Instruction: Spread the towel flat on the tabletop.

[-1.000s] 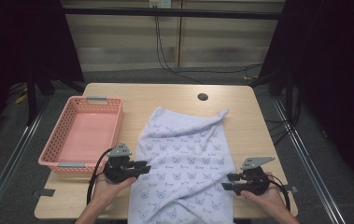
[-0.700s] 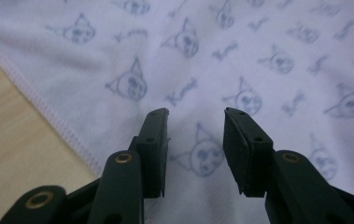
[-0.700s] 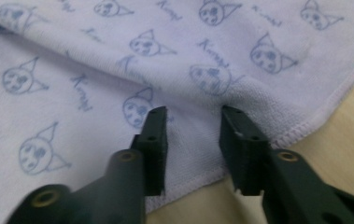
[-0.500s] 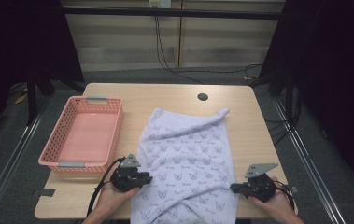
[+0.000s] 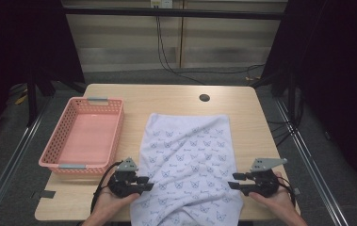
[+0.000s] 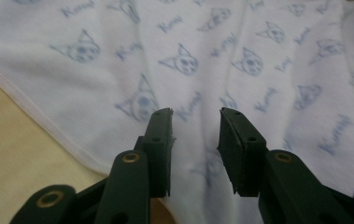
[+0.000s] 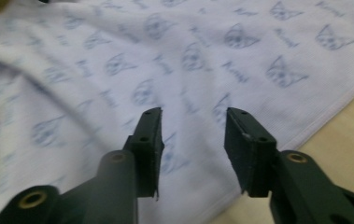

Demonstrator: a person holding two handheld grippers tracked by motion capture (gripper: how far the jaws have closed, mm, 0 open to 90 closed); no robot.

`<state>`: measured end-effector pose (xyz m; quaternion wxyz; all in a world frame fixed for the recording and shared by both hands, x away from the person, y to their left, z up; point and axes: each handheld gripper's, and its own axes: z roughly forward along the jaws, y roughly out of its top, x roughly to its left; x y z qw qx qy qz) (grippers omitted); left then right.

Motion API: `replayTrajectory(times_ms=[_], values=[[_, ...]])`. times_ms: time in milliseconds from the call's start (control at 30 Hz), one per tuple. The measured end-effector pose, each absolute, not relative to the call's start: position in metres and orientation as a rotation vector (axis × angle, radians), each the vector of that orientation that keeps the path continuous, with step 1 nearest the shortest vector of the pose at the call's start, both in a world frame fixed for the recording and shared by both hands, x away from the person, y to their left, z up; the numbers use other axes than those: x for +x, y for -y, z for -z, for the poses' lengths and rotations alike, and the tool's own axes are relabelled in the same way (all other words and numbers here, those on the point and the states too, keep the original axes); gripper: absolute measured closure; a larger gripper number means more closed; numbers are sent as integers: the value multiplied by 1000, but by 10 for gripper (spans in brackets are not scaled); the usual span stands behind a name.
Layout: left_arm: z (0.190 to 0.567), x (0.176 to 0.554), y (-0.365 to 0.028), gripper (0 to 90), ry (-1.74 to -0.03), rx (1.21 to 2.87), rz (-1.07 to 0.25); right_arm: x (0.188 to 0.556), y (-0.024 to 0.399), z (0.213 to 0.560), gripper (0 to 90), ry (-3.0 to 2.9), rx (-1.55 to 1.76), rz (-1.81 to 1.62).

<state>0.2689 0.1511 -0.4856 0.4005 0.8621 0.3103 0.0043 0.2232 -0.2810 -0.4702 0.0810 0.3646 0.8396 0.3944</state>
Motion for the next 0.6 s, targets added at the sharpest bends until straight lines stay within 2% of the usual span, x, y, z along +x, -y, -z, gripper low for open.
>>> replayTrajectory(times_ms=[167, 367, 433, 533, 600], values=[[486, 296, -141, 618, -805, 2156, -53, 265, 262, 477, 512, -2507, 1090, -1129], [497, 315, -135, 595, -854, 2196, -106, 303, 240, 492, 513, -2501, 1098, -1066], [498, 316, -138, 608, -848, 2187, -100, 301, 236, 500, 569, -2511, 1055, -1030], [499, 309, -138, 758, -827, 2203, -122, 293, 238, 497, 751, -2526, 1053, -995], [498, 304, -138, 837, -804, 2214, -71, 284, 244, 496, 839, -2553, 1043, -1009]])
